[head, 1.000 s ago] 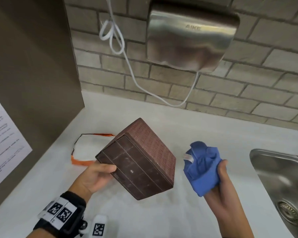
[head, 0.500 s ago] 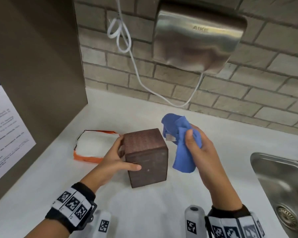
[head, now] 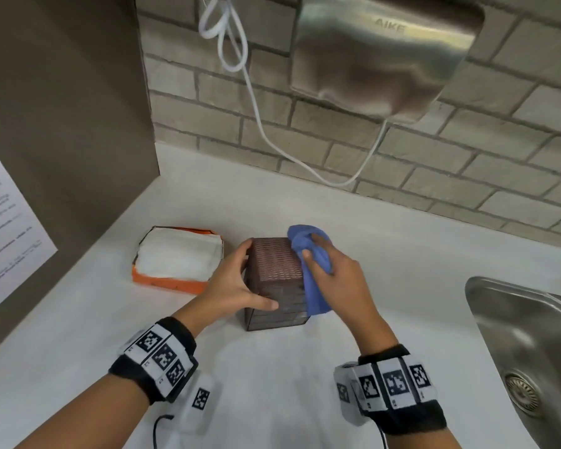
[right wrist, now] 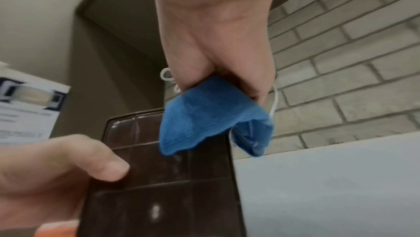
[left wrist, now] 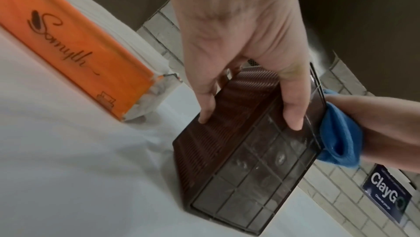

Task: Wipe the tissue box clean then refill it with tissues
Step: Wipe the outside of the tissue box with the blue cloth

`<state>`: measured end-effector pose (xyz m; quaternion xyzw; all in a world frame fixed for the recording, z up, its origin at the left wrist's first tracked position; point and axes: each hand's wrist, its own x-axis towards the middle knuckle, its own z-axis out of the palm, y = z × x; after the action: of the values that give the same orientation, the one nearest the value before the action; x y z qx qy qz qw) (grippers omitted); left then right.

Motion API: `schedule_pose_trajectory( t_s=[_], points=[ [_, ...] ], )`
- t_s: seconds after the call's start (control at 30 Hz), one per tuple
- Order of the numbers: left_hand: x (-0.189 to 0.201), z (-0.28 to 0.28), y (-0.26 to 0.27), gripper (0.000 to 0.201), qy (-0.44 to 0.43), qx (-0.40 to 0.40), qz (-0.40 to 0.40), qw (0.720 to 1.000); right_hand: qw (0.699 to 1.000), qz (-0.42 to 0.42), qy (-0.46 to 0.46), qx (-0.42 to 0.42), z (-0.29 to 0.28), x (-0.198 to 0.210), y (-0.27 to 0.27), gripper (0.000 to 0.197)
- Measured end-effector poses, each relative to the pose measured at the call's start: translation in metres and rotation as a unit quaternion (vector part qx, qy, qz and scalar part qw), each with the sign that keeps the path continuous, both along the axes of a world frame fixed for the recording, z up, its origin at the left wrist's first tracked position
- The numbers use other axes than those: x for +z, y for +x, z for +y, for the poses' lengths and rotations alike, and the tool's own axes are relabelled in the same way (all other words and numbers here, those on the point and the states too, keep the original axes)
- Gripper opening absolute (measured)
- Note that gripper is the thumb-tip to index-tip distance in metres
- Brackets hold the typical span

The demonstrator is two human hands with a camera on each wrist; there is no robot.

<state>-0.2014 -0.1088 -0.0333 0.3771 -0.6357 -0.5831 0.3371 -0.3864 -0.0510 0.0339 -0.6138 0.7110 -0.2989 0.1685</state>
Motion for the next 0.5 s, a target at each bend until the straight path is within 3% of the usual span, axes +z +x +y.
schedule_pose_trajectory(
  t_s=[0.07, 0.13, 0.2, 0.27, 0.37, 0.43, 0.5],
  points=[
    [0.0, -0.001, -0.001, 0.099, 0.002, -0.003, 0.003, 1.0, 0.999, 0.032, -0.027, 0.01, 0.004, 0.0, 0.011, 0.04],
    [0.001, 0.0, 0.0, 0.092, -0.004, 0.0, 0.007, 1.0, 0.989, 0.099, -0.076, 0.078, 0.008, -0.009, 0.041, 0.037],
    [0.003, 0.002, 0.001, 0.08, -0.015, 0.01, 0.002, 1.0, 0.983, 0.105, -0.092, 0.118, 0.009, -0.02, 0.058, 0.04],
    [0.002, 0.003, 0.0, 0.085, -0.009, 0.012, 0.001, 1.0, 0.986, 0.081, -0.109, 0.095, 0.007, -0.024, 0.048, 0.04],
    [-0.003, 0.002, 0.004, 0.105, 0.037, 0.005, 0.019, 0.999, 0.997, -0.052, -0.052, -0.016, 0.008, -0.012, 0.013, 0.033],
    [-0.003, 0.001, 0.011, 0.111, 0.09, -0.017, 0.057, 0.994, 0.971, -0.237, 0.001, -0.025, 0.013, -0.002, -0.001, 0.032],
    [0.003, 0.001, 0.019, 0.1, 0.132, -0.045, 0.129, 0.982, 0.941, -0.338, 0.015, 0.004, 0.021, 0.008, -0.003, 0.032]
  ],
)
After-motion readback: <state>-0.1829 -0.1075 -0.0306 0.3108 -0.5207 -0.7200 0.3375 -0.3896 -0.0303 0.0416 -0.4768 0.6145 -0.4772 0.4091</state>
